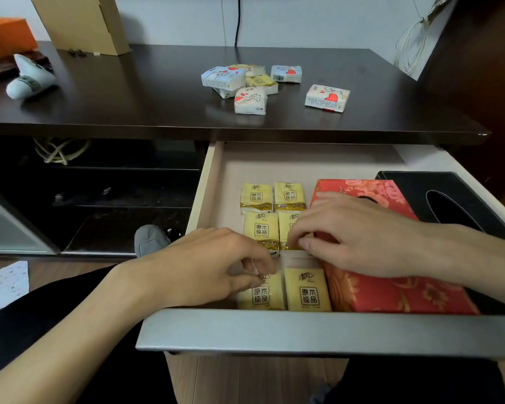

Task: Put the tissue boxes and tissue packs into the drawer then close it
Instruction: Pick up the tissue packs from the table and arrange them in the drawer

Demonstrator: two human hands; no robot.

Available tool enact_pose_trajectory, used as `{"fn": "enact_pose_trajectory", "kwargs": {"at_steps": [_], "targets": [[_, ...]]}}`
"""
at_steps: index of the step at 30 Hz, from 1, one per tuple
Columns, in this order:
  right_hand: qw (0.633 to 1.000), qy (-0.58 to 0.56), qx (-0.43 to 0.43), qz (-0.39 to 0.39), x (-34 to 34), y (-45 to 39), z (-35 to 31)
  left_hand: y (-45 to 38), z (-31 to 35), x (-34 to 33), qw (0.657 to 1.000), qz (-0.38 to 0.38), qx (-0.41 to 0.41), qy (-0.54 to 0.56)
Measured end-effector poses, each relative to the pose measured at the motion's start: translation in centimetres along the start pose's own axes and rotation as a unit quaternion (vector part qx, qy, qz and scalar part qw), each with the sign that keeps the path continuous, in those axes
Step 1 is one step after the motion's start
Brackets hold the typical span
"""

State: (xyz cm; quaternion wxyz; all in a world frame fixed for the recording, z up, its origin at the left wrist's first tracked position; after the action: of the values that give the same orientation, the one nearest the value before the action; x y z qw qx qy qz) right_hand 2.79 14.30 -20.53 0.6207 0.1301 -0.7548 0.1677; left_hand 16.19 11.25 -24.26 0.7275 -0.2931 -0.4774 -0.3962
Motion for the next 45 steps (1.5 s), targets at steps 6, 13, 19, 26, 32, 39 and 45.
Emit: {"fn": "enact_pose_trajectory", "kwargs": {"at_steps": [6,13,19,26,32,39,45], "targets": [[0.998,0.047,-0.036,0.026,0.8,-2.5,2.6,-1.1,-0.1,2.5,0.991,0.079,-0.018,0.106],[0.986,0.144,-0.036,-0.079,-2.1,-3.8,3.4,-4.1,-2.7,1.6,0.989,0.023,0.032,-0.144],[0.992,0.067,-0.035,-0.105,-1.7,-3.2,3.4,-3.8,-2.2,0.9,0.992,0.014,0.017,-0.128],[0.995,0.035,-0.089,0.020,0.6,-5.4,4.8,-5.8,-2.6,3.3,0.991,0.065,0.012,-0.118],[0.980,0.061,-0.177,-0.065,-2.1,-7.3,7.9,-9.0,-5.5,1.7,0.970,0.041,0.081,-0.224],[0.981,0.017,-0.186,-0.046,-2.1,-7.1,8.5,-8.5,-5.4,0.8,0.984,-0.005,0.034,-0.175],[0.985,-0.002,-0.173,-0.017,-1.9,-7.4,8.3,-8.2,-5.0,1.2,0.985,0.020,0.024,-0.171]]}}
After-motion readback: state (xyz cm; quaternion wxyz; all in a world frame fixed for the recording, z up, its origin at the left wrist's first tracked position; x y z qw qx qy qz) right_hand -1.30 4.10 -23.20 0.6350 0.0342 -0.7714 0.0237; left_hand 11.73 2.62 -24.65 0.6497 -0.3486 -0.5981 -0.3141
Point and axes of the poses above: each hand's wrist, its own y-axis away from the middle knuckle, its own x-axis out of the back of the hand, z = x × y, the point moved 8 cm from there along -y, towards the middle knuckle, and after that the axes turned 8 degrees about z, right-handed, at the moved point
